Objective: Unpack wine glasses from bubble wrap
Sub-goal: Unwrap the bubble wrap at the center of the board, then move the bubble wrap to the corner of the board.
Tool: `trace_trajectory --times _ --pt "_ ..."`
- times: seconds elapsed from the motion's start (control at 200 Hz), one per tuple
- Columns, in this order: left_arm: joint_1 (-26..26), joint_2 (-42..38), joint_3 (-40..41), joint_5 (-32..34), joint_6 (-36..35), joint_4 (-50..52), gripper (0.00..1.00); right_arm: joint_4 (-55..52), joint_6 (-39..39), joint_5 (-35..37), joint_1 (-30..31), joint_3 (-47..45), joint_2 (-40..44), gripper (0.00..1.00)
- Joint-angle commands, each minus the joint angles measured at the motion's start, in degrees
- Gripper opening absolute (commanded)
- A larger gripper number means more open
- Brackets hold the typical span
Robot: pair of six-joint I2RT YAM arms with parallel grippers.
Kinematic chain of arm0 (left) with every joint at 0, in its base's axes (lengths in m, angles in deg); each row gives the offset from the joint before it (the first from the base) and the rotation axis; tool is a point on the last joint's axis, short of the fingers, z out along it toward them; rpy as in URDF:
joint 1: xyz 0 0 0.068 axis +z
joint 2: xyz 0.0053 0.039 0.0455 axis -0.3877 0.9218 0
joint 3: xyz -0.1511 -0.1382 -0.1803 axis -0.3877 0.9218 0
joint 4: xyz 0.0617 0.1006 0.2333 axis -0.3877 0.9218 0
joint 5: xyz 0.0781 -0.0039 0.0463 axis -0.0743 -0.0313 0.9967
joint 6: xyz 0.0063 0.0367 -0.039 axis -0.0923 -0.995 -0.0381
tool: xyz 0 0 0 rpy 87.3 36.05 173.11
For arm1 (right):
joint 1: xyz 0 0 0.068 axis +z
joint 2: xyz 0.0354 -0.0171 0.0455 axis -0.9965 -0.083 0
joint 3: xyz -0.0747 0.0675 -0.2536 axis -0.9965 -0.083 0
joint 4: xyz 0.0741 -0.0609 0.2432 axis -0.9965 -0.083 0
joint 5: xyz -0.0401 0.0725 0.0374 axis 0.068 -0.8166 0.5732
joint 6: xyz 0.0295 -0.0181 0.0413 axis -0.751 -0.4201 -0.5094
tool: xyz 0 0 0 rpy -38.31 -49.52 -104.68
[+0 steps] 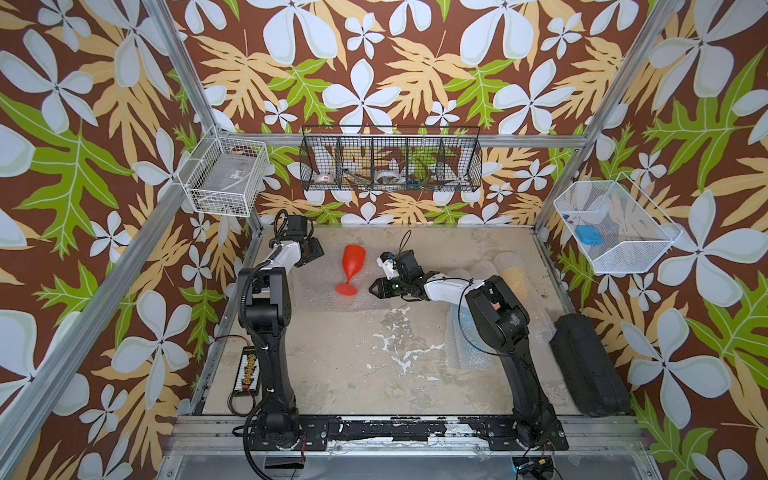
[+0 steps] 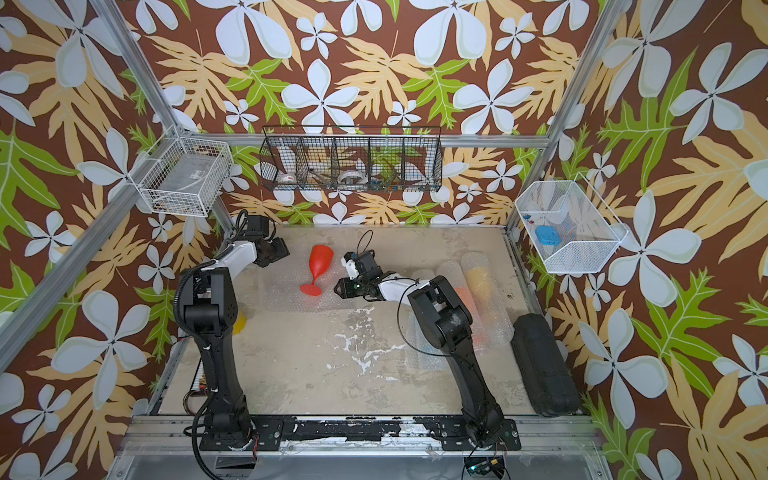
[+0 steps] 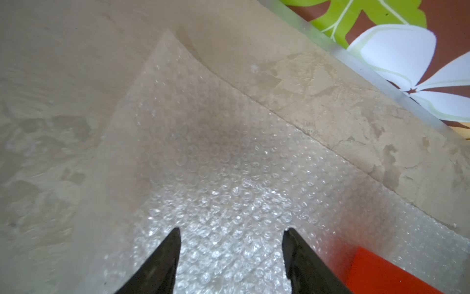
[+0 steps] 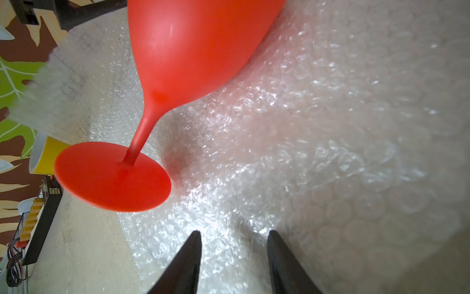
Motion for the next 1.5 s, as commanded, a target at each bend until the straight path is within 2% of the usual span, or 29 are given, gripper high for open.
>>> trace_trajectory --times 0.0,0.145,0.295,0.375,0.465,0.661,0.871,1.321,1.496 --pt "-0.57 -3.81 0.46 1.59 -1.42 1.19 0.66 -4.88 0.13 1.38 -0.09 0.5 -1.18 0.46" --pt "-2.03 -9.57 5.01 -1.1 -0.54 -1.52 0.66 -5.33 0.19 1.55 -0.09 1.45 -1.56 0.47" --pt "-2.06 -14.6 18.67 -6.42 3.17 -10.39 0.64 -5.57 0.62 1.11 -0.13 2.01 -1.64 0.47" --pt "-2.0 -15.45 24.23 -6.54 4.83 -14.65 0.64 -5.57 0.93 0.31 0.0 2.2 -1.74 0.47" --pt "-1.98 -14.01 26.22 -7.18 5.38 -15.73 0.62 -5.28 1.06 0.5 0.13 1.47 -1.25 0.47" --pt "-1.98 -9.24 25.91 -7.77 5.61 -16.31 0.61 -6.18 1.39 0.53 0.17 3.5 -3.28 0.47" --pt "-0.77 -5.04 23.89 -8.1 6.47 -17.0 0.61 -8.62 2.11 1.16 0.35 10.63 -7.94 0.47" --pt "3.74 1.7 15.61 -8.74 6.68 -16.5 0.61 -16.9 2.63 2.69 0.26 40.04 -24.26 0.47" --pt "5.29 4.65 9.66 -8.35 6.1 -14.02 0.61 -15.59 1.33 1.92 0.24 44.12 -27.47 0.47"
